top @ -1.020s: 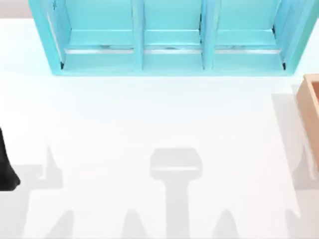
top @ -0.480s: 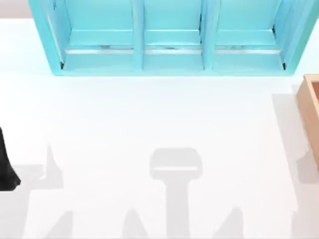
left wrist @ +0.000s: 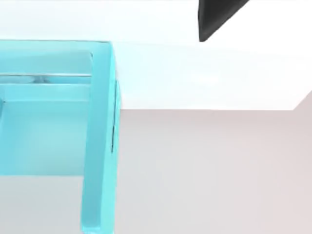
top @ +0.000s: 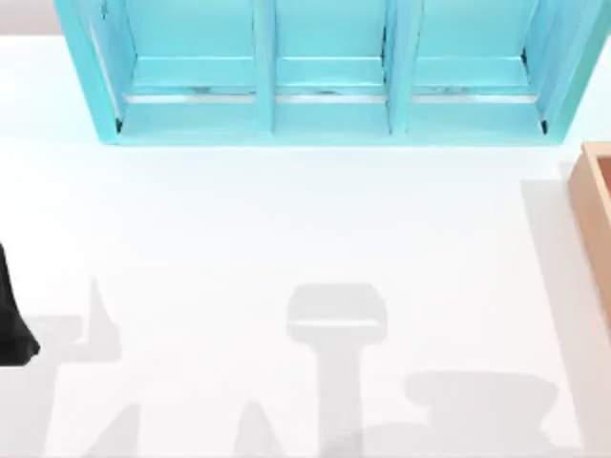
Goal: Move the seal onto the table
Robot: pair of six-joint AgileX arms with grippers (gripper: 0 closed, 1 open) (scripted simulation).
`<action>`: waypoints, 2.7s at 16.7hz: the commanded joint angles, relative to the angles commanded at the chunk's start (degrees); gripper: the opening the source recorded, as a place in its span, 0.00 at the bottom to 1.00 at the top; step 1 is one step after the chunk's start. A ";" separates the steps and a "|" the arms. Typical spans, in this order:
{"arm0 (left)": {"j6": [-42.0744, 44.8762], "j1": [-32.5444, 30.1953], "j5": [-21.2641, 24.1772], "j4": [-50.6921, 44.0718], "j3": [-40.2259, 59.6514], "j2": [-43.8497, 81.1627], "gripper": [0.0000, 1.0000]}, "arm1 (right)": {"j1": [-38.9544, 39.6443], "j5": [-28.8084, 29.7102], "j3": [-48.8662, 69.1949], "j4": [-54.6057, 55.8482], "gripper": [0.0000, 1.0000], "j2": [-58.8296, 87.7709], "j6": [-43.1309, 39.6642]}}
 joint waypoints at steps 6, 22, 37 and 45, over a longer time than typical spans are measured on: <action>0.00 0.00 0.00 0.00 0.00 0.00 1.00 | -5.36 -0.01 20.07 -18.93 1.00 22.85 -5.06; 0.00 0.00 0.00 0.00 0.00 0.00 1.00 | -6.58 -0.01 13.34 -7.41 1.00 31.97 -6.09; 0.00 0.00 0.00 0.00 0.00 0.00 1.00 | -6.58 -0.01 7.76 -0.94 0.47 33.64 -6.07; 0.00 0.00 0.00 0.00 0.00 0.00 1.00 | -6.58 -0.01 7.76 -0.94 0.00 33.64 -6.07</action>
